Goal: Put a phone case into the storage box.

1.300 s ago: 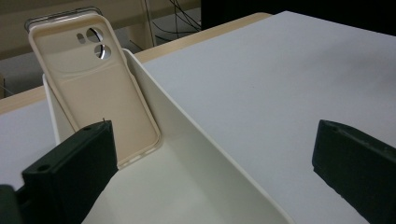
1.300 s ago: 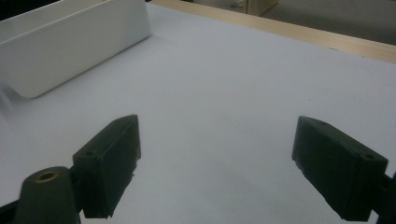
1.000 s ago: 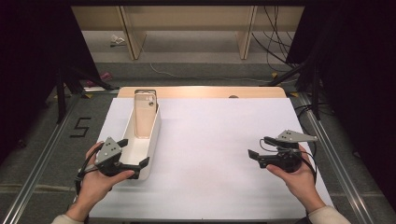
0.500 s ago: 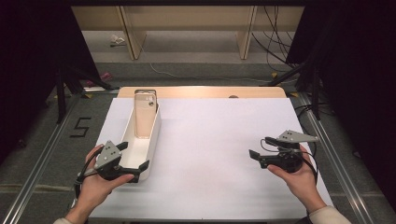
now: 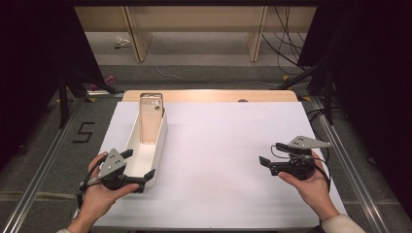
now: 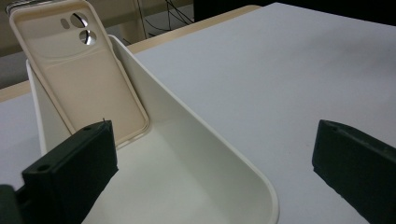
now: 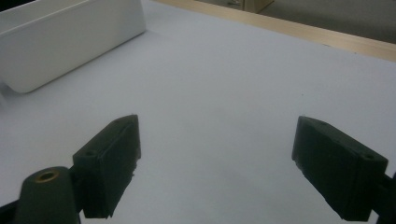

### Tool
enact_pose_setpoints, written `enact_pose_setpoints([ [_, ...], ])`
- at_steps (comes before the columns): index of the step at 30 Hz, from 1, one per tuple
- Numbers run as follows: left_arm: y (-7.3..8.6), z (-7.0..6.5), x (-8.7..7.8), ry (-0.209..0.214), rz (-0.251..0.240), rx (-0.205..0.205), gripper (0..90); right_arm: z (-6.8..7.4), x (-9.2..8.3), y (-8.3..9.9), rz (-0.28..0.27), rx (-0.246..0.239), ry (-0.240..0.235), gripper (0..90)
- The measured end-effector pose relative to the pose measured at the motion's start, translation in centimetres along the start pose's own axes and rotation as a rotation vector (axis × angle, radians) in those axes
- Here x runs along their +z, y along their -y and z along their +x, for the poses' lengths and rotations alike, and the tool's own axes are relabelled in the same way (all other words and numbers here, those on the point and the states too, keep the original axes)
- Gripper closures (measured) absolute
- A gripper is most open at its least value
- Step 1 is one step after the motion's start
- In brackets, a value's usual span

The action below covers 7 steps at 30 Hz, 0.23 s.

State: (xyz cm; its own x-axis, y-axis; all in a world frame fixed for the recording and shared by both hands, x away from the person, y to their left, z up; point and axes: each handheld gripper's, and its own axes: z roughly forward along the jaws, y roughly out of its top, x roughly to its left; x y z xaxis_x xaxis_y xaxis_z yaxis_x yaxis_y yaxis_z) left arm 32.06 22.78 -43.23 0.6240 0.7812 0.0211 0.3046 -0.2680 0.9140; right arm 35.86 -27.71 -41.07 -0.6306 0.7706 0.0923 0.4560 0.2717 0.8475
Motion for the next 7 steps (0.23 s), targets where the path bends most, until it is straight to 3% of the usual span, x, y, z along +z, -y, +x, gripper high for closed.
enact_pose_setpoints([
  [7, -0.04, -0.22, 0.03, -0.001, -0.007, 0.001, 0.0, -0.01, 0.12, 0.04, 0.003, -0.002, -0.003, 16.2],
])
